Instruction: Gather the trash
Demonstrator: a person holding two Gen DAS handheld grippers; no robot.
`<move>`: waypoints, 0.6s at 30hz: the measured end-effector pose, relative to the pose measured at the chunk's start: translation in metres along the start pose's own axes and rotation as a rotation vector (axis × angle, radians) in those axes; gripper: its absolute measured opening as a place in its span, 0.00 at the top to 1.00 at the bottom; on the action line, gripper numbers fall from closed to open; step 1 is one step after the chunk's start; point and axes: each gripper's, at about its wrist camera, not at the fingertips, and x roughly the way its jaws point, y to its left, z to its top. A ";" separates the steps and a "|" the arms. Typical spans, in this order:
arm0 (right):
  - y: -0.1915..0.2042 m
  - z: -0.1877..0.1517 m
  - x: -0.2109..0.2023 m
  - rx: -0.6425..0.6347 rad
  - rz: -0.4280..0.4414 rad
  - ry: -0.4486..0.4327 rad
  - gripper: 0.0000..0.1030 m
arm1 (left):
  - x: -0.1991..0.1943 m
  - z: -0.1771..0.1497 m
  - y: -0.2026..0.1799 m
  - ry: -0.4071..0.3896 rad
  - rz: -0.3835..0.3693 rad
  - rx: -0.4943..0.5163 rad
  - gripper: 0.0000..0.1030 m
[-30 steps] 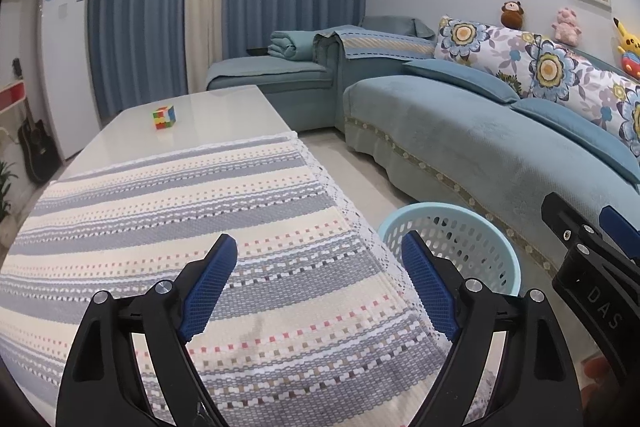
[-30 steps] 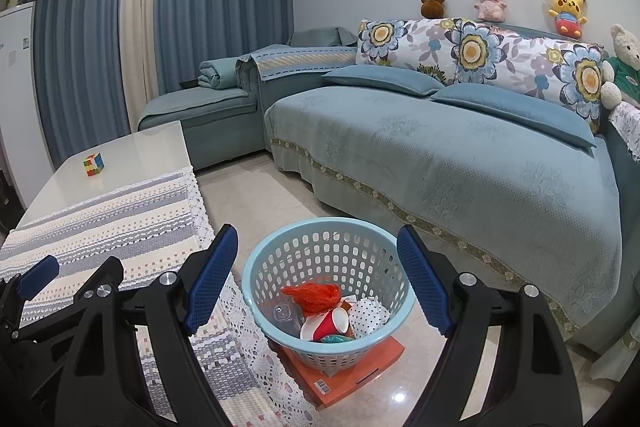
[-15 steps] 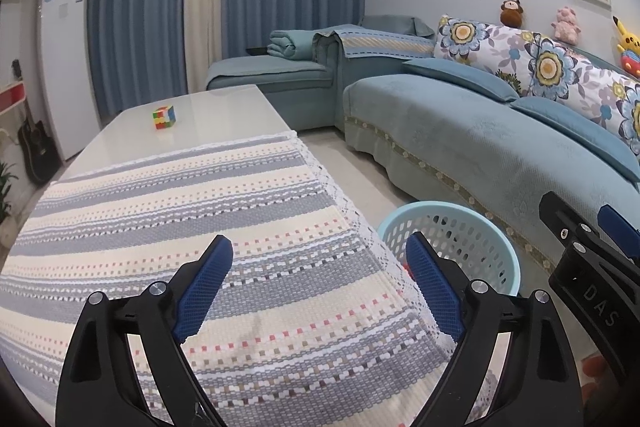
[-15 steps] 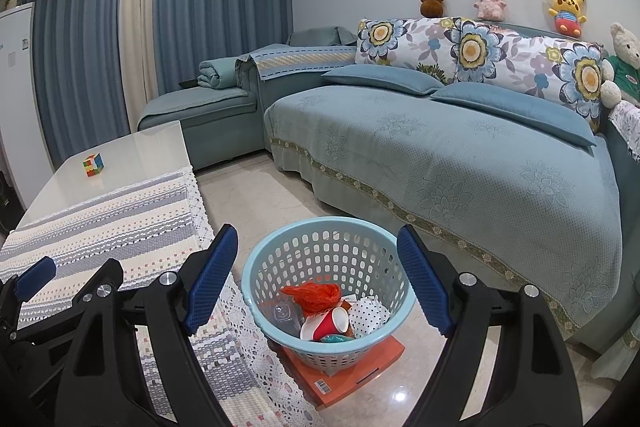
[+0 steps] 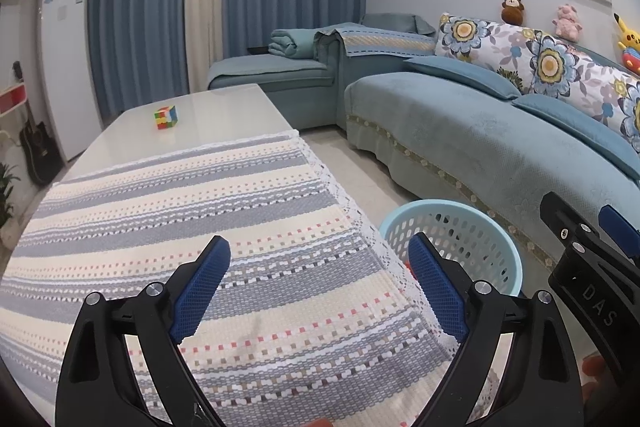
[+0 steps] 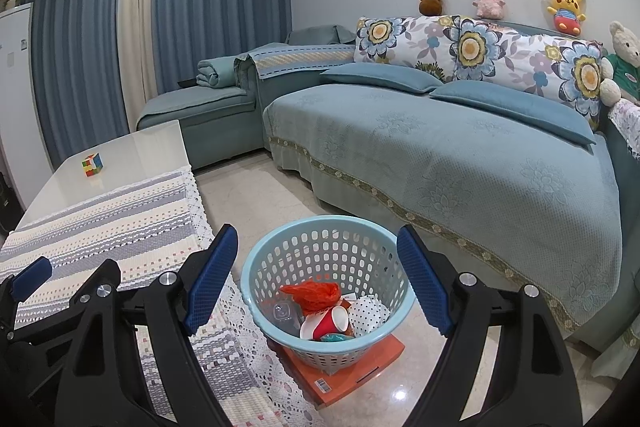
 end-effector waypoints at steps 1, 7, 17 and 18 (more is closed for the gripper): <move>-0.001 0.000 0.000 0.000 0.001 0.000 0.25 | 0.000 0.000 -0.001 0.003 -0.001 0.002 0.14; -0.001 -0.001 0.001 0.005 0.000 0.006 0.25 | -0.001 0.001 -0.002 -0.002 0.005 0.013 0.10; -0.003 -0.001 0.002 0.009 -0.002 0.012 0.25 | 0.000 0.000 -0.002 0.009 0.008 0.016 0.08; -0.003 -0.001 0.002 0.008 -0.003 0.009 0.25 | 0.000 0.000 -0.002 0.011 0.006 0.015 0.08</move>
